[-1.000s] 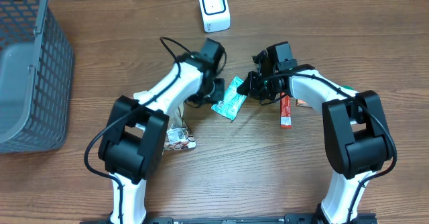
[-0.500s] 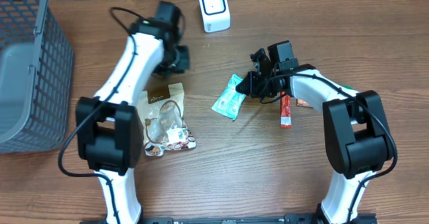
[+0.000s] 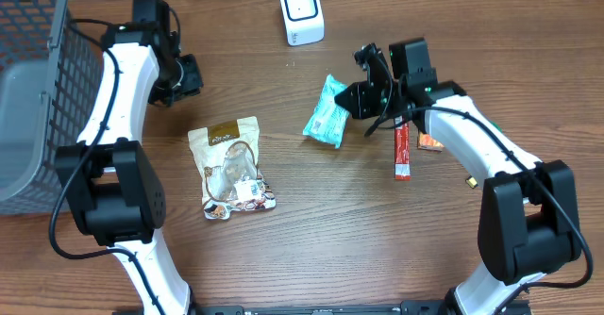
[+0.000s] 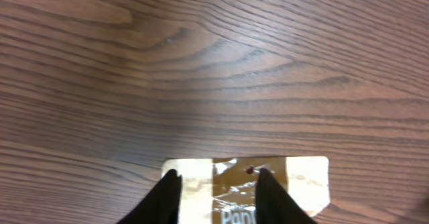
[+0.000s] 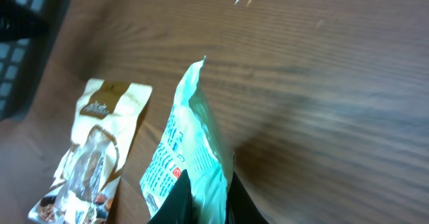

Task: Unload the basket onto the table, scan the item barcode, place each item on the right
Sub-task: 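Release the left gripper and lift the pack with the right gripper, then hold the mint-green pack's barcode in front of the white scanner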

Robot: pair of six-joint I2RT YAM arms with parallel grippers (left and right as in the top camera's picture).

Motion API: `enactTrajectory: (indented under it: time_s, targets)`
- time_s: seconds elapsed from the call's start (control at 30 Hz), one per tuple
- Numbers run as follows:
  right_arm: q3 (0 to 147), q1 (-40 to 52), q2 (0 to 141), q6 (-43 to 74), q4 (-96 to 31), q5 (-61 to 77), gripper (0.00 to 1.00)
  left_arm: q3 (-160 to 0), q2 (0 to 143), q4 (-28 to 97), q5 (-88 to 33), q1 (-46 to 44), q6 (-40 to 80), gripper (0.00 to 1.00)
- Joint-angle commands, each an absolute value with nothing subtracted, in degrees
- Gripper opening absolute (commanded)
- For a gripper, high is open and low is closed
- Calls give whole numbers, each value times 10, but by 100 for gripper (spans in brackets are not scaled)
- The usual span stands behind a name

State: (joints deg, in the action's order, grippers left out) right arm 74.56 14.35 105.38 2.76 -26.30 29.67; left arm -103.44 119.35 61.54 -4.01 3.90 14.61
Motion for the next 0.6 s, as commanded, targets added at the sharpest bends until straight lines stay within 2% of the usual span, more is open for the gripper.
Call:
enactTrajectory:
  time_s: [0.0, 0.07, 0.13, 0.23, 0.37, 0.57]
  targets:
    - [850, 142, 1026, 16, -307, 242, 3, -1046, 1170, 611, -38, 63, 133, 36]
    - [917, 144, 1026, 8, -351, 208, 3, -1046, 1170, 611, -38, 77, 133, 62]
    - [976, 148, 1026, -18, -377, 170, 3, -1046, 1170, 613, -39, 87, 133, 100]
    - [1028, 162, 1026, -64, -370, 97, 3, -1046, 1170, 612, -38, 95, 133, 100]
    - [1039, 192, 1027, -140, -288, -4, 3, -1046, 1170, 612, -39, 96, 133, 100]
    - [1038, 238, 1045, -319, -168, -60, 3, -1046, 1170, 612, -39, 96, 133, 100]
